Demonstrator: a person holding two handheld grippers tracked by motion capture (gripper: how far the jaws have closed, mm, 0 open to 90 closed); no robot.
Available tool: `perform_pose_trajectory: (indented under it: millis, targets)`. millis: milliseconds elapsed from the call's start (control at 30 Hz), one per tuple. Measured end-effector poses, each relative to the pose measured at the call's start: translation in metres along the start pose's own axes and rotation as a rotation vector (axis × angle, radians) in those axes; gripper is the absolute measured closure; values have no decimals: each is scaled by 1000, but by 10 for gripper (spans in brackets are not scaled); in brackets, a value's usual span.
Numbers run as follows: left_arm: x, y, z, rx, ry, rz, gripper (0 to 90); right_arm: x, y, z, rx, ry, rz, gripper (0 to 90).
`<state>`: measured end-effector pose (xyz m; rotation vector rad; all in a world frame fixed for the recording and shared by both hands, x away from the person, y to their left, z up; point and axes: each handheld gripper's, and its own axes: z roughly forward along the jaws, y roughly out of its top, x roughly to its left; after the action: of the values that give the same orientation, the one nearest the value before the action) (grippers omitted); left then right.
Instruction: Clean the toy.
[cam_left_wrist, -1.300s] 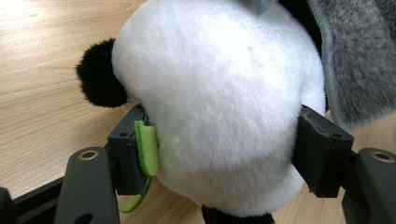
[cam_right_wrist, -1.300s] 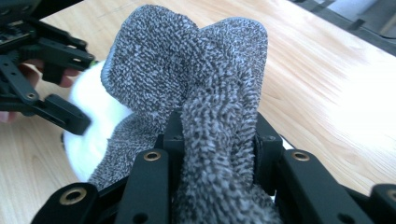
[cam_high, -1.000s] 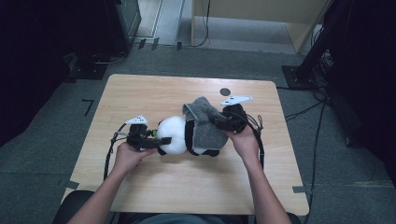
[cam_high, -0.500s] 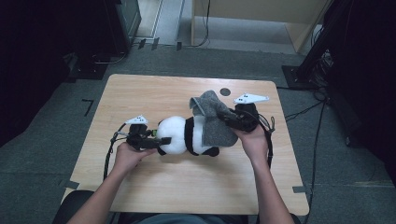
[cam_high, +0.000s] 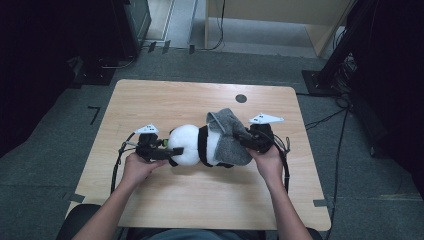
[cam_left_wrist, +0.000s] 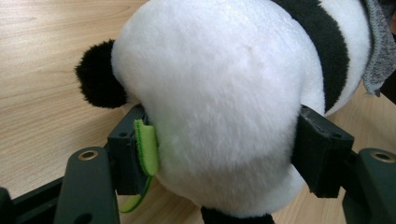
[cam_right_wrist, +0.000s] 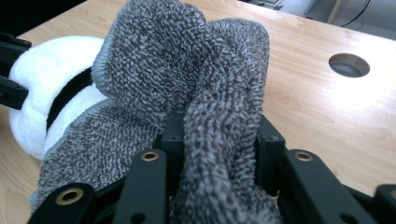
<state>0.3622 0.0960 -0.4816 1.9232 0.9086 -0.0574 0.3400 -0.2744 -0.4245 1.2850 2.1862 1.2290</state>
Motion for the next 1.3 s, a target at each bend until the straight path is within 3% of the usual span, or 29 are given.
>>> perform_pose_trajectory:
  millis: [200, 533, 700, 1100, 1300]
  targets:
    - [0, 0, 0, -1, 0, -2, 305, -2, -8, -1, 34, -18, -15, 683]
    - [1, 0, 0, -1, -3, -10, 305, -10, -17, 7, 102, -26, 20, 689]
    - [1, 0, 0, -4, -5, -18, 305, -14, -24, 16, 136, -7, 55, 691]
    - [1, 0, 0, -3, -5, -16, 304, -22, -45, 48, 294, 23, 81, 680]
    - [2, 0, 0, 0, -6, -18, 302, -28, -44, 45, 293, 20, 95, 676]
